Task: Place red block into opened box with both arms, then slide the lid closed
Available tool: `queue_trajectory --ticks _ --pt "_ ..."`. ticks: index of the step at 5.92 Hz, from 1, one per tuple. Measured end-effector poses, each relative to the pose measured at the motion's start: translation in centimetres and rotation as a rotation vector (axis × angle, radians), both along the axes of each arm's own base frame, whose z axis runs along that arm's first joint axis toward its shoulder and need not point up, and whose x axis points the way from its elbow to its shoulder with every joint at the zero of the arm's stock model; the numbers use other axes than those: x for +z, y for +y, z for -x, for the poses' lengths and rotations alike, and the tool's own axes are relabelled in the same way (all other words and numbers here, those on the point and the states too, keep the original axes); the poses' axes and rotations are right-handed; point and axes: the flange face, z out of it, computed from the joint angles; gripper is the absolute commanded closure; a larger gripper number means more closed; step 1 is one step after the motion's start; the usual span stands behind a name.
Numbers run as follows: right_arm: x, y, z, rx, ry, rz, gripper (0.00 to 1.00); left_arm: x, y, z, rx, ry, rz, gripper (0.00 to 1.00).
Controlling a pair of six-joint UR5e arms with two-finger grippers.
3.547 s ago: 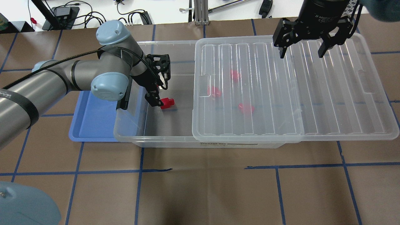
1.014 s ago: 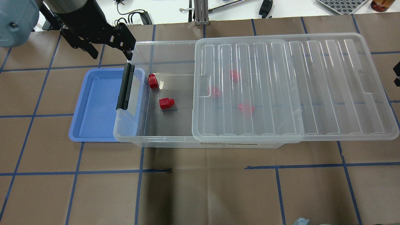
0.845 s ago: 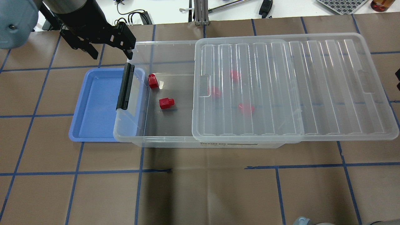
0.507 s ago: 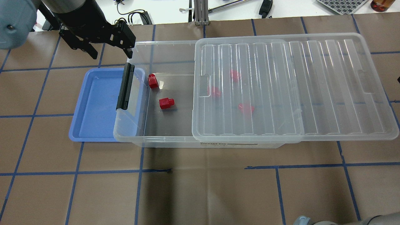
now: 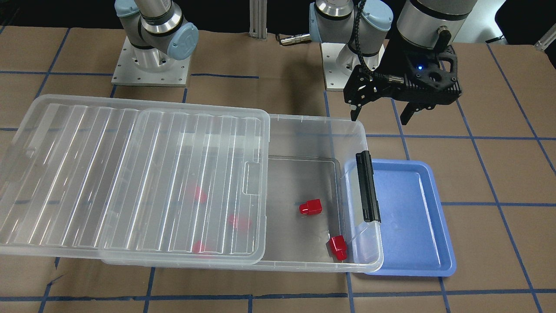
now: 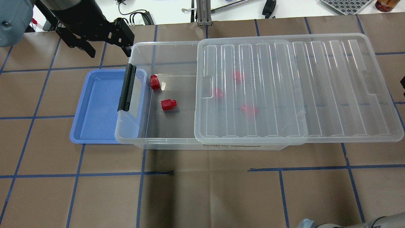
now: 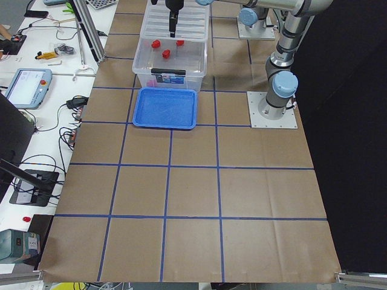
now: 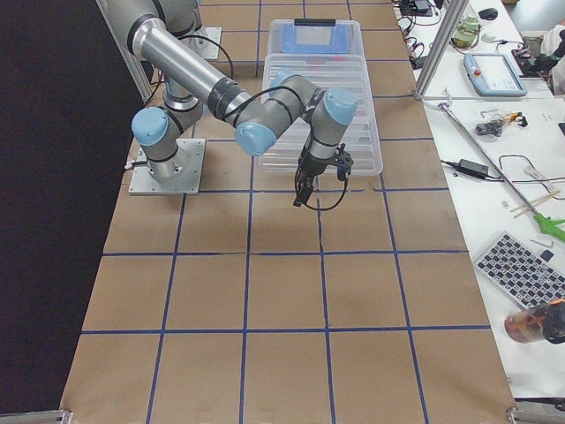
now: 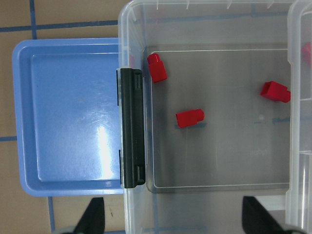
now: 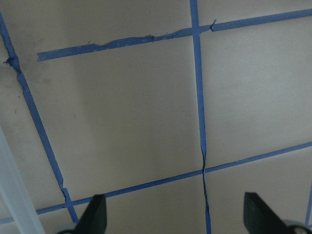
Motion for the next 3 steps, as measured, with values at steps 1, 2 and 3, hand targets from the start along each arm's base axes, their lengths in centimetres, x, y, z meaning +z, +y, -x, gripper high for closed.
queue_trajectory --ticks 1,2,3 --pt "-0.2 0.0 -0.1 -0.031 0.001 0.005 0.0 -0.3 0.0 0.0 0.0 0.001 -0.001 0.02" --pt "-0.5 0.1 -0.2 -0.044 -0.002 0.003 0.0 -0.3 0.0 0.1 -0.001 0.003 -0.001 0.02" --pt "-1.5 0.5 -0.6 -0.047 -0.016 -0.014 0.0 -0.3 0.0 0.2 0.002 0.005 0.001 0.02"
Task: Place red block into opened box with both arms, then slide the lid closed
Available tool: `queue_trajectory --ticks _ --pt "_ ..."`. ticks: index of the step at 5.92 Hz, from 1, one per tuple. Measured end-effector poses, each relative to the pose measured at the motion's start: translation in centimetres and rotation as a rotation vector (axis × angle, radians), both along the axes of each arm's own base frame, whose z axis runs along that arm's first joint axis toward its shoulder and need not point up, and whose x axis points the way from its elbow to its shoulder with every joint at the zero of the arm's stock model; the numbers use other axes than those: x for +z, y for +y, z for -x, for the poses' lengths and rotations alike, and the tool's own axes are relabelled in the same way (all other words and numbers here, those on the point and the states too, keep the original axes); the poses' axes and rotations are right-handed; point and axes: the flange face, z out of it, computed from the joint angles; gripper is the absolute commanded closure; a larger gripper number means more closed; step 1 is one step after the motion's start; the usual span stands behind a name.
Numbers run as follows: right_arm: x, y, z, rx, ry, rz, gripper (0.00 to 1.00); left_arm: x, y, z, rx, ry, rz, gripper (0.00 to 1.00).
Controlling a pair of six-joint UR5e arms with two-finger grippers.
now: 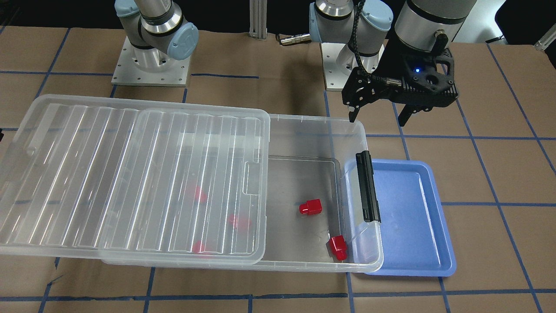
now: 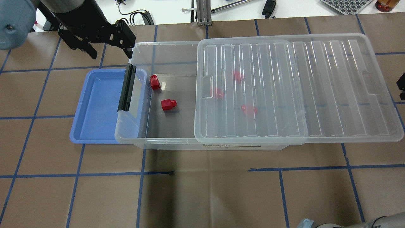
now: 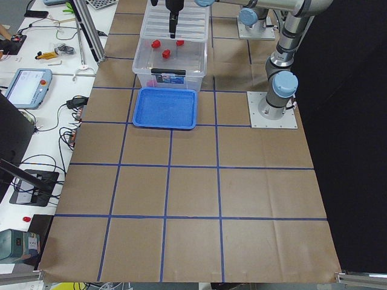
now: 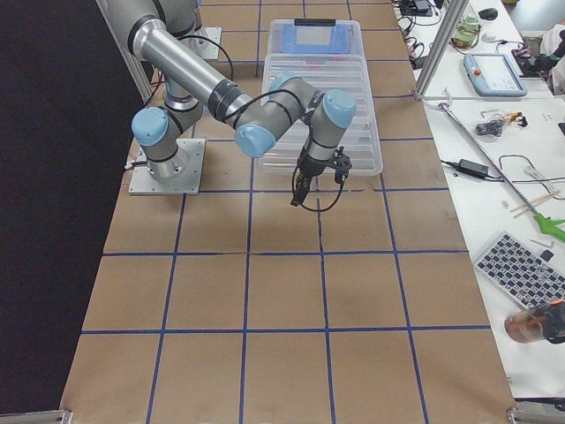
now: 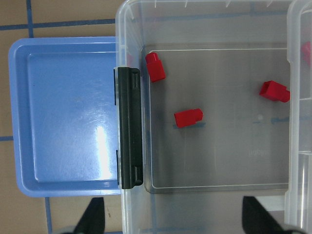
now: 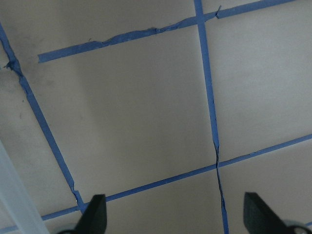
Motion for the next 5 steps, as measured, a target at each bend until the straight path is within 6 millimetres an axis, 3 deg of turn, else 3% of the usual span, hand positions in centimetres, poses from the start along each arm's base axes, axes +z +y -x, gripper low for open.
queue_trajectory --ticks 2,5 --pt "-1.1 0.7 -1.1 0.001 -0.027 -0.015 0.0 0.0 -0.1 0.1 0.005 0.001 0.0 0.02" --pt "-1.3 0.2 -2.9 0.015 -0.081 0.013 0.0 0.0 -0.5 0.0 0.004 0.0 0.01 0.02"
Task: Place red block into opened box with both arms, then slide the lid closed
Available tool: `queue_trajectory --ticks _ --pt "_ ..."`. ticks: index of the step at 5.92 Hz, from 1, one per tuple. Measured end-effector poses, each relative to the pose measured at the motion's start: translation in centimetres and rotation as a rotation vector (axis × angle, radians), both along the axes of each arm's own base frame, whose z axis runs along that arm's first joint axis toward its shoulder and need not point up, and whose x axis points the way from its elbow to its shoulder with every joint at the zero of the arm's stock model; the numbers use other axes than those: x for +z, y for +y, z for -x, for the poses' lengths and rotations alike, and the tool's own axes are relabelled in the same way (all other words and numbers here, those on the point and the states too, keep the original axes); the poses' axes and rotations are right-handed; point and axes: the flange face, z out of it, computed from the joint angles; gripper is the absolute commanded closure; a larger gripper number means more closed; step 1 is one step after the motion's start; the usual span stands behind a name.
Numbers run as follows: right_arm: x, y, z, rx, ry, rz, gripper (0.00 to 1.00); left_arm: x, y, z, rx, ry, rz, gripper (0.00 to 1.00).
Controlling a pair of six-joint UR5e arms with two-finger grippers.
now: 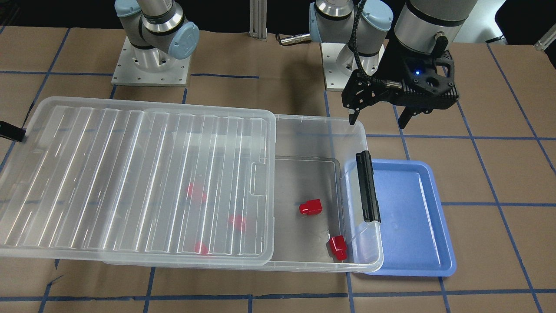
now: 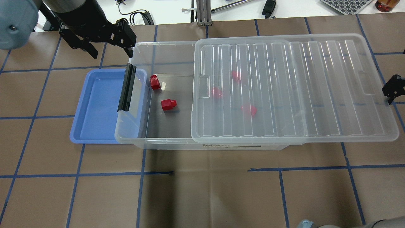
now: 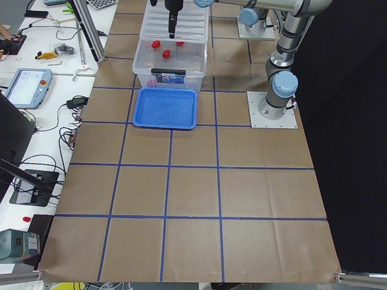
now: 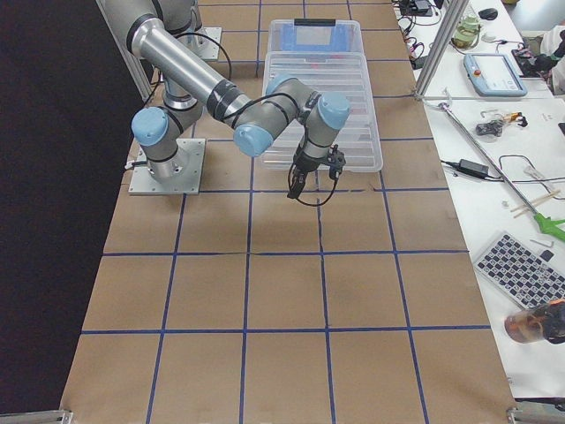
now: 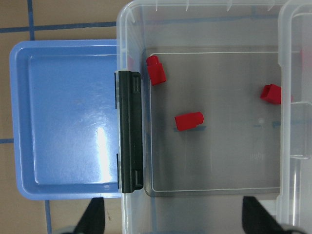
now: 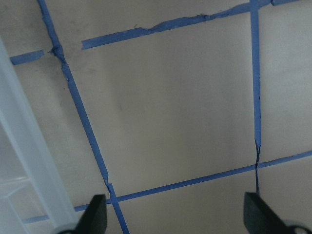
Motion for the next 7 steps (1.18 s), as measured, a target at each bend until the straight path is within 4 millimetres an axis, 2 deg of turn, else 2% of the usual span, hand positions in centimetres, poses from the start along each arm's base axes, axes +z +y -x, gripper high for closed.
queue_trajectory --ticks 2,4,7 --pt "0.0 -0.8 -2.0 0.032 -0.016 0.012 0.0 0.2 -0.1 0.1 0.003 0.004 0.004 0.02" --pt "0.3 -1.1 -3.2 0.047 -0.032 0.024 0.0 0.3 -0.4 -0.1 0.006 -0.001 0.008 0.02" --pt "0.7 -1.9 -6.6 0.105 -0.033 0.036 0.0 0.3 -0.2 -0.1 0.007 0.001 0.008 0.02"
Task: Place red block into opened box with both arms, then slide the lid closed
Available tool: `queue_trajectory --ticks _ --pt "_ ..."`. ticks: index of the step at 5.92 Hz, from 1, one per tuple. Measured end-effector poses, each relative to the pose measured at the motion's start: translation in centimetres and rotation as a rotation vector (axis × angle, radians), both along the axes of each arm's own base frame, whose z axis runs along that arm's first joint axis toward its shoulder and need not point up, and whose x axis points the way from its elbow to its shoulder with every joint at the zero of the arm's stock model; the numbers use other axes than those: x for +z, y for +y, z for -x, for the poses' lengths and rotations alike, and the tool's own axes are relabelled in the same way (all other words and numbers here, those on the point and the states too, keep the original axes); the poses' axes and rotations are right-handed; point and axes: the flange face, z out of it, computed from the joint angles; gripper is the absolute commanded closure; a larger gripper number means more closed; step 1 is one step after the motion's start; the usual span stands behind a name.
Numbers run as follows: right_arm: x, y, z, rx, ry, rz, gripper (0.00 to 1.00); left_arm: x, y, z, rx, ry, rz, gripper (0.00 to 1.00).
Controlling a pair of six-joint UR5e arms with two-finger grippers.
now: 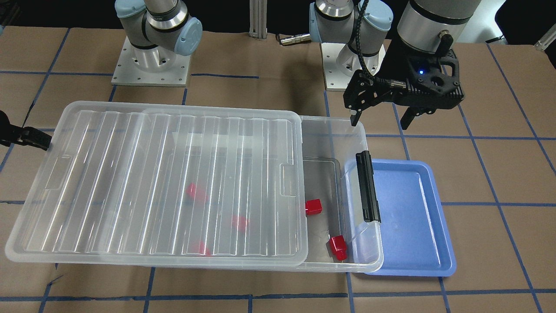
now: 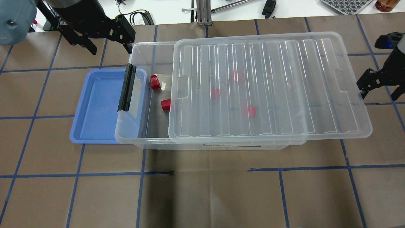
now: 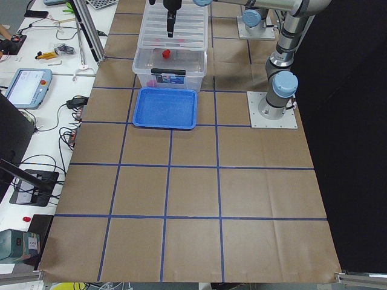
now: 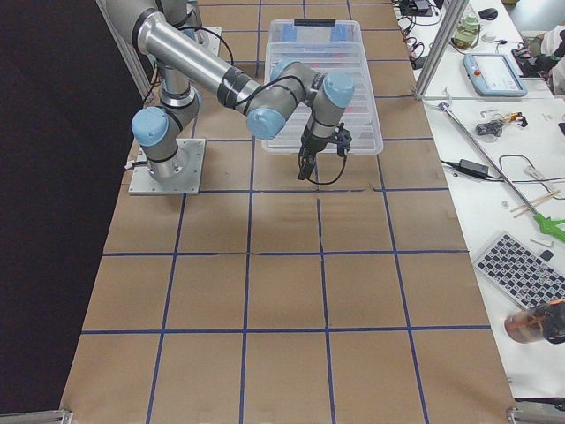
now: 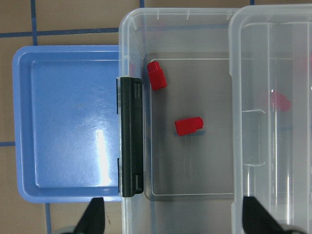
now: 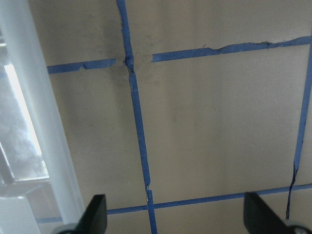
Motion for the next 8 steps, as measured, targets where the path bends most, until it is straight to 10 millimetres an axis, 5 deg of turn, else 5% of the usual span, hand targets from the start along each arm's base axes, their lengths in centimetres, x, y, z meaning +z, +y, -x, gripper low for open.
queue_trajectory --ticks 8 --pt "0.0 1.2 -5.4 -0.022 -0.017 -0.001 0.0 -0.4 0.4 -0.2 -0.002 0.008 -0.008 0.02"
